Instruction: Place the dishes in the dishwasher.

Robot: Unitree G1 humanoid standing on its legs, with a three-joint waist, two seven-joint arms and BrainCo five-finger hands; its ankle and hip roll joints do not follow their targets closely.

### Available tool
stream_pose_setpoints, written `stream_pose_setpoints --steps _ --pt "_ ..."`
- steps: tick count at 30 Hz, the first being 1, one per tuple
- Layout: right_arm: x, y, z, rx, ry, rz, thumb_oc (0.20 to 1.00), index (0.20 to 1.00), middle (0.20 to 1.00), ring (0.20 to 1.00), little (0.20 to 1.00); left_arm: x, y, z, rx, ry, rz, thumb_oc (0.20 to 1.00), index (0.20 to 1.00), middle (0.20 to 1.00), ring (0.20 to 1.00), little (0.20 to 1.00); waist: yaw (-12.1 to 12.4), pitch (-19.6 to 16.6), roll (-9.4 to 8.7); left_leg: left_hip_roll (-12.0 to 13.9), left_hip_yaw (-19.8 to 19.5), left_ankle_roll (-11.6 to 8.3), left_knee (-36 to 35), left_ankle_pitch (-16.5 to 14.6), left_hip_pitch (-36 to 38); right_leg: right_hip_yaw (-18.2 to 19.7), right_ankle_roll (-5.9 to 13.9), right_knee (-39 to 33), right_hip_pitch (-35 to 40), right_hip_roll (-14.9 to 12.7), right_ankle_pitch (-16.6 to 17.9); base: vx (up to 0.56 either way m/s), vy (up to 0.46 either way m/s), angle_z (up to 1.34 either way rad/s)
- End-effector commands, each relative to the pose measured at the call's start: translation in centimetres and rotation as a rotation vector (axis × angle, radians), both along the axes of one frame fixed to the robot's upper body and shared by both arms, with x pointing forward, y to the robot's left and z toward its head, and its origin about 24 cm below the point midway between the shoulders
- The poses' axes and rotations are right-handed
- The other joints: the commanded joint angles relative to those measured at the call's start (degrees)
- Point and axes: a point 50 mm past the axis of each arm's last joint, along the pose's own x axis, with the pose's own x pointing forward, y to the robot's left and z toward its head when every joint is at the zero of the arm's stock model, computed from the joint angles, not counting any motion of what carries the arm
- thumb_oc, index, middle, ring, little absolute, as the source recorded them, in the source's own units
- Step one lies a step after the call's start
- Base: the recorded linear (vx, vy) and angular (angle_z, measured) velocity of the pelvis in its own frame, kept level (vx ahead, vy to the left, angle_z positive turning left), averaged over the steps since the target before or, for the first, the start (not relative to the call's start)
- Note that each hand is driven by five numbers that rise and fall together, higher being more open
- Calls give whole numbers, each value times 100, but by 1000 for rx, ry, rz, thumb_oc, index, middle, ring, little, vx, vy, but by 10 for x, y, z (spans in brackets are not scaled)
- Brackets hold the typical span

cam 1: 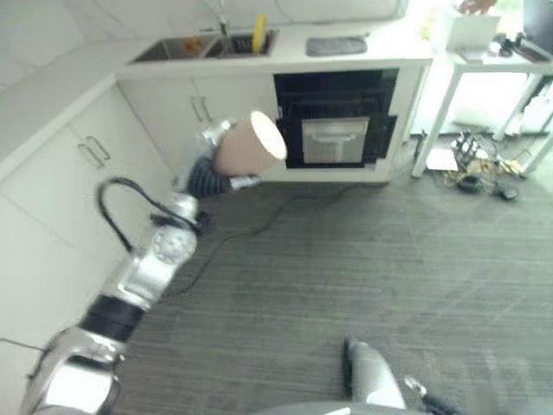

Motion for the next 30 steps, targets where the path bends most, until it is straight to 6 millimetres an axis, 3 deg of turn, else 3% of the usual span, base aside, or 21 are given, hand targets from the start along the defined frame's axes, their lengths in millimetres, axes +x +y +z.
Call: stream_pose_setpoints --steps 1,2,3,5,7,9,13,15,19,23,26,28,30 --pt "23 8 3 27 -81 104 1000 1000 1000 1000 1000 -2 29 73 31 -321 112 200 200 200 200 200 -263 -371 -153 -561 189 202 120 68 -842 227 939 -2690 1388 -166 947 543 -558 -72" --pt "17 -2 5 17 -84 30 1000 1000 1000 1000 1000 -6 25 76 18 -334 70 200 200 200 200 200 -58 -217 -318 -498 200 210 1929 611 -2300 192 592 -2722 1930 -95 717 740 -558 -16" --pt "19 -2 5 36 -83 30 1000 1000 1000 1000 1000 -6 24 79 16 -362 52 200 200 200 200 200 85 -107 -233 -908 129 332 1641 434 -2733 416 593 -2863 2276 138 631 605 -342 39" --pt "21 4 3 53 -71 44 1000 1000 1000 1000 1000 -10 22 81 6 -395 28 200 200 200 200 200 131 -76 -235 -751 171 351 586 490 -2537 487 659 -2987 2450 222 512 360 53 -47" --pt "15 7 1 61 -44 50 1000 1000 1000 1000 1000 -13 21 80 6 -410 38 200 200 200 200 200 202 -69 -149 -565 -139 222 -949 700 -2390 666 731 -3014 2572 272 381 244 147 -100" --pt "3 7 -1 72 -4 41 1000 1000 1000 1000 1000 -12 20 78 10 -415 52 200 200 200 200 200 228 -36 -62 -230 -160 -37 -1738 1327 -2436 729 756 -3016 2713 289 289 248 171 -59" --pt "-19 5 -3 60 47 9 1000 1000 1000 1000 1000 -9 21 73 8 -412 69 200 200 200 200 200 172 -32 -38 9 347 -189 -2020 1645 -2598 439 834 -3116 3015 80 119 248 173 -20" --pt "-23 2 -3 51 50 -32 1000 1000 1000 1000 1000 -9 21 73 16 -416 69 200 200 200 200 200 173 -72 -33 -36 409 -148 -1976 1565 -2581 357 864 -3100 3079 3 56 212 195 10" --pt "-17 1 -2 51 31 -77 1000 1000 1000 1000 1000 -13 23 74 35 -425 81 200 200 200 200 200 298 -101 -6 -264 99 -59 -1863 1365 -2547 401 891 -2949 3119 -91 -35 176 212 -80" --pt "-8 17 -5 97 -24 -70 1000 1000 1000 1000 1000 -7 25 78 40 -431 71 200 200 200 200 200 369 -240 -20 -656 -132 198 -1868 1130 -2398 314 990 -2555 3075 -283 -168 217 229 16" --pt "-4 28 -6 111 -43 -77 1000 1000 1000 1000 1000 1 19 72 60 -399 28 200 200 200 200 200 268 -312 -18 -941 -200 530 -1860 919 -2210 453 1134 -1473 2586 -278 106 189 249 38" --pt "-3 33 -7 111 -50 -68 1000 1000 1000 1000 1000 0 18 72 69 -396 18 200 200 200 200 200 280 -323 -12 -1034 -155 636 -1815 808 -2155 348 1201 -978 2345 -263 201 136 162 36" --pt "-2 34 -7 105 -49 -58 1000 1000 1000 1000 1000 -2 23 70 59 -395 38 200 200 200 200 200 295 -322 -6 -1093 -126 677 -1903 769 -1974 288 1242 -916 2091 -271 367 121 18 24"
